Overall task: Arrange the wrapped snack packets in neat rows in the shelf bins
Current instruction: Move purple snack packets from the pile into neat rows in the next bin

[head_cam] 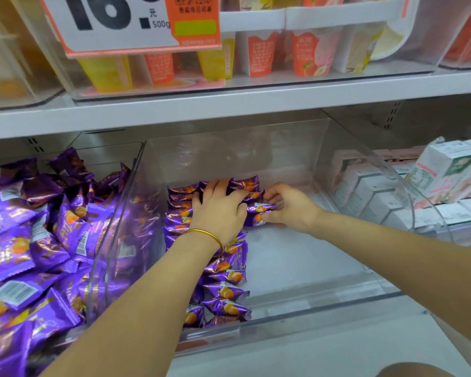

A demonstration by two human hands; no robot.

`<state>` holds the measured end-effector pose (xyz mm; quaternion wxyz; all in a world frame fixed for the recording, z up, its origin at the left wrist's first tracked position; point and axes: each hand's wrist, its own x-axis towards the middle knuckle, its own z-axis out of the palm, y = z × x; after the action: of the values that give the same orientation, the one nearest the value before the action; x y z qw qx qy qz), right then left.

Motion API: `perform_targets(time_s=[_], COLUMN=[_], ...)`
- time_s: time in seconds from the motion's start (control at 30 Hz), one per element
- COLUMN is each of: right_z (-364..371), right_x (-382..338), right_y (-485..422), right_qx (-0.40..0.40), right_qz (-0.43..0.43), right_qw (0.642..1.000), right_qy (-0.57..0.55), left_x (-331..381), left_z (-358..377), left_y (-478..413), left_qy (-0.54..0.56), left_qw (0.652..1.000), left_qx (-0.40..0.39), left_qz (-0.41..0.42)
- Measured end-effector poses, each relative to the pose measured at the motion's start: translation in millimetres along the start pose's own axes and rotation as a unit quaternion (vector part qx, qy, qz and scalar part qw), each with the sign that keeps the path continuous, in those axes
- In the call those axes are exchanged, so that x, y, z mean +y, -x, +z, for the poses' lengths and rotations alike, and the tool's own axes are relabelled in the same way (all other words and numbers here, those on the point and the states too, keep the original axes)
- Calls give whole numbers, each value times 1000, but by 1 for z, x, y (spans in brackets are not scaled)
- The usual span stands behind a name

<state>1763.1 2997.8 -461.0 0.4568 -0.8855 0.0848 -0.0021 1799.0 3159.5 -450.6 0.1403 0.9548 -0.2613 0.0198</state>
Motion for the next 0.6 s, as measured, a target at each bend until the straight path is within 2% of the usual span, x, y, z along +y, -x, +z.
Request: perform_targets(time_s=[0.07,0.13,0.23,0.43,0.6], right_z=[1,0,-2,-4,-11], right_x=[-1,-2,-3,-4,-2], right_y=[0,1,3,5,7], right_qx=[4,8,8,-1,-27], right_qz=[25,56,94,128,166], right_qw=[999,996,985,962,953], right_qy=[-31,-75,-146,-242,-252], left_x=[2,3,3,12,15], left_z=[-3,-4,-3,-5,-4], left_y=[-1,-2,-4,-15,-23], left_qy=[4,-18,-28,33,32], left_qw=[999,998,999,999,999], left_qx=[31,28,9,-2,-15], left_qz=[36,55,42,-8,-14])
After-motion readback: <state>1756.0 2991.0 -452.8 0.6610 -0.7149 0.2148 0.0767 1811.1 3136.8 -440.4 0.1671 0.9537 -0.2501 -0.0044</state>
